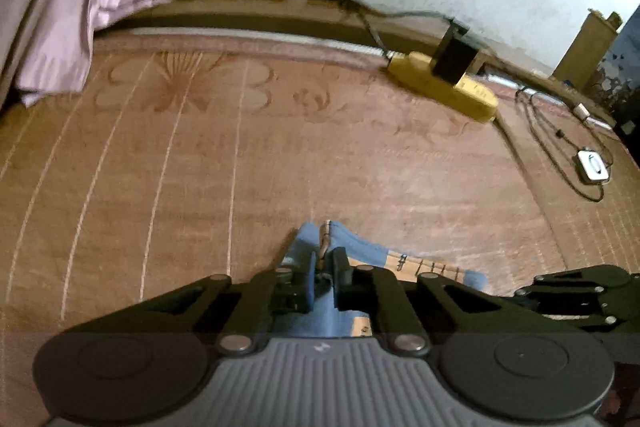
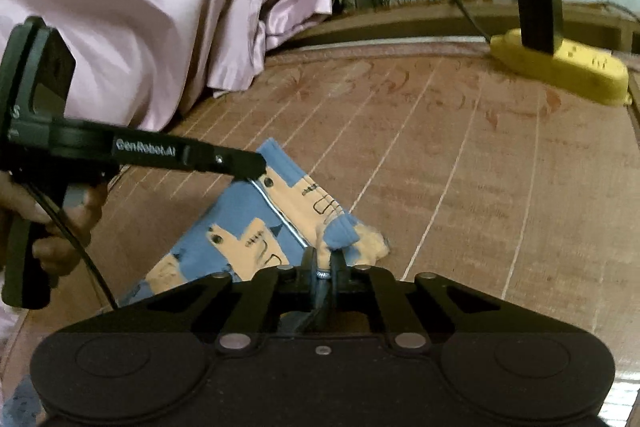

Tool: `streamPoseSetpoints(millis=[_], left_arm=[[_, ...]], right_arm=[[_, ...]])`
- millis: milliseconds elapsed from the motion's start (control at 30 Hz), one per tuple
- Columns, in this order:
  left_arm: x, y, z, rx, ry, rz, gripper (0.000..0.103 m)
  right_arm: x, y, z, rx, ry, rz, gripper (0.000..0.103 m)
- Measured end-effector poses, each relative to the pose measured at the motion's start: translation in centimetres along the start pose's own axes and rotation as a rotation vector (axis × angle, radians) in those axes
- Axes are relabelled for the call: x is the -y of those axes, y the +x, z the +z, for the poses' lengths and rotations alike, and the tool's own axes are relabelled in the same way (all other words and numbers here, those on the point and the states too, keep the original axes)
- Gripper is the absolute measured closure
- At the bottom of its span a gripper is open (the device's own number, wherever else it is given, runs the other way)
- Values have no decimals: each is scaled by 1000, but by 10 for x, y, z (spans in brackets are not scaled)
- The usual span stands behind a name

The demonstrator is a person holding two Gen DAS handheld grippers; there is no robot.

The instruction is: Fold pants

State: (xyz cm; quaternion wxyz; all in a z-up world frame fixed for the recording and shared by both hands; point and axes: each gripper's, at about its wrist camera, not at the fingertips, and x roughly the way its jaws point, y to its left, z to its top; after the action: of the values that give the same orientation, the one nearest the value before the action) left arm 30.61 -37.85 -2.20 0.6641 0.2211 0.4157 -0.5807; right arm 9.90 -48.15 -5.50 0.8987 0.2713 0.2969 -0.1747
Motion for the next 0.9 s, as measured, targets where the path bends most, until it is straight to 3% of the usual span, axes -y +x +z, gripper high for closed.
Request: streamPoseSetpoints(millis=[167, 433, 567, 667, 733, 800, 900], left_arm=[[8, -8, 12, 40, 28, 8, 95], [4, 25, 10, -15, -3, 77, 94], [-1, 30, 9, -19, -29, 75, 90], [-5, 19, 8, 11, -45, 84, 74], [-9, 4, 4, 60, -54, 109, 40], [-12, -16, -8, 122, -57, 151, 32], [-17, -48, -35, 126, -88, 217, 23]], right_arm=[[-1, 2, 3, 4, -22, -21, 97], [0, 22, 3, -30, -55, -73, 94], [-3, 19, 4, -1, -98, -85, 80], [-17, 10, 2, 69, -224, -110, 61], [-24, 8, 1, 91, -276, -93, 50], [-30, 11, -3, 71, -325, -77, 36], [-38, 20, -10, 23, -394, -78, 26]])
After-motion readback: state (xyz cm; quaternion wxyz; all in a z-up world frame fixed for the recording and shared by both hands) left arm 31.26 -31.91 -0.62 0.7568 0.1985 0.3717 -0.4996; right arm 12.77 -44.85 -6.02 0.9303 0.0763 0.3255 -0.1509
